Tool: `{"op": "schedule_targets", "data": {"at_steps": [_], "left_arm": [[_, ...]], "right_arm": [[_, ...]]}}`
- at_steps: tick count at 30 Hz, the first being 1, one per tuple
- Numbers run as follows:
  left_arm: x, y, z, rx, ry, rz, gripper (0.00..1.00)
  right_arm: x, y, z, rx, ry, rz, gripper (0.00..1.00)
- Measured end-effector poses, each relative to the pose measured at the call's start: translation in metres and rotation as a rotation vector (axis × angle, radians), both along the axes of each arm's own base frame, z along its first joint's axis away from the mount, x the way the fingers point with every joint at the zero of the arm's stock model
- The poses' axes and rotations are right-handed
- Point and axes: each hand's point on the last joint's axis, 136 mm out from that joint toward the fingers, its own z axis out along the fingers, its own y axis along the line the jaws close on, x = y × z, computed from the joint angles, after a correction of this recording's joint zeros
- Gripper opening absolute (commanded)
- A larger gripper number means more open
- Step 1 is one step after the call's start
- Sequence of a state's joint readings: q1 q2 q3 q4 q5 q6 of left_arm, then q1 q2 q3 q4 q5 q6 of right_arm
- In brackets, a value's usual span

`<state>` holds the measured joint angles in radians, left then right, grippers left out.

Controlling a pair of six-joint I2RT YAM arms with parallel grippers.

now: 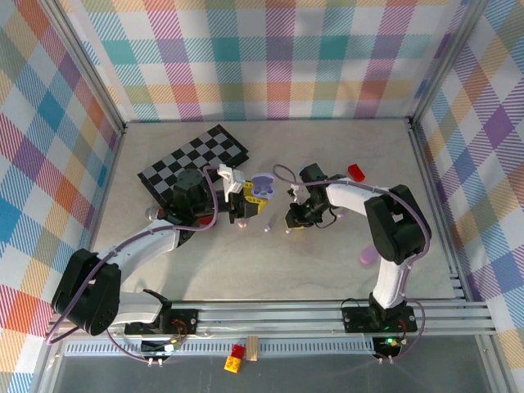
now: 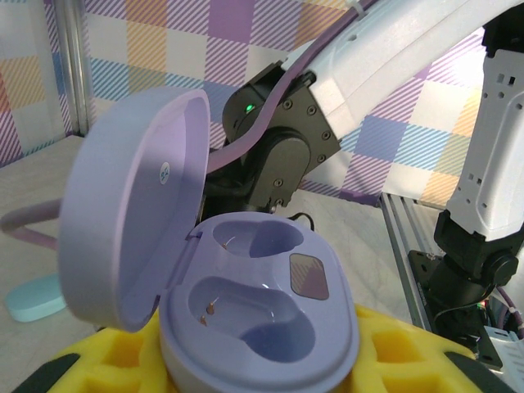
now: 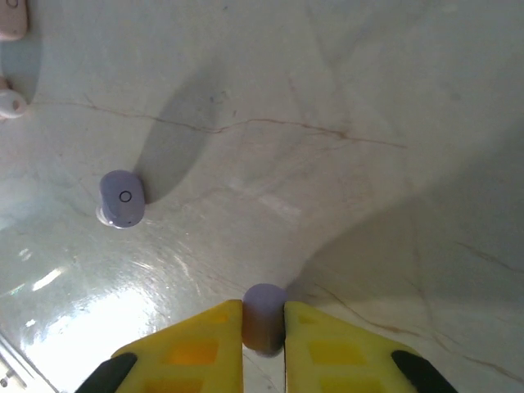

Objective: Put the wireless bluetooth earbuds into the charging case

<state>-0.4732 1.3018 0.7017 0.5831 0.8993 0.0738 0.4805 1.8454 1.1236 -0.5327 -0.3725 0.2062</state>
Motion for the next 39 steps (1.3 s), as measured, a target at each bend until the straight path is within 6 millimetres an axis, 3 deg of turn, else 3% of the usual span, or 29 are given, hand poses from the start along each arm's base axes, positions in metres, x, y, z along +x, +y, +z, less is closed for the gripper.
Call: {"op": "schedule_targets", "data": {"at_steps": [10,21,39], "left_arm": [[0.004,0.0,-0.001,-0.005,-0.001,0.007,0.31],[0.004,0.001,-0.001,-0.005,-0.001,0.007,0.31],[0.004,0.001,-0.001,-0.005,0.0,0.008,0.31]], "right_arm": [[0.003,-0.008,0.003,-0.045,-0.029,-0.011,0.2],[-0.001,-0.005,-0.007,-0.042,0.0,0.0,0.34],[-0.01,0.01,-0.004,0.069,0.039,0.009,0.31]]}}
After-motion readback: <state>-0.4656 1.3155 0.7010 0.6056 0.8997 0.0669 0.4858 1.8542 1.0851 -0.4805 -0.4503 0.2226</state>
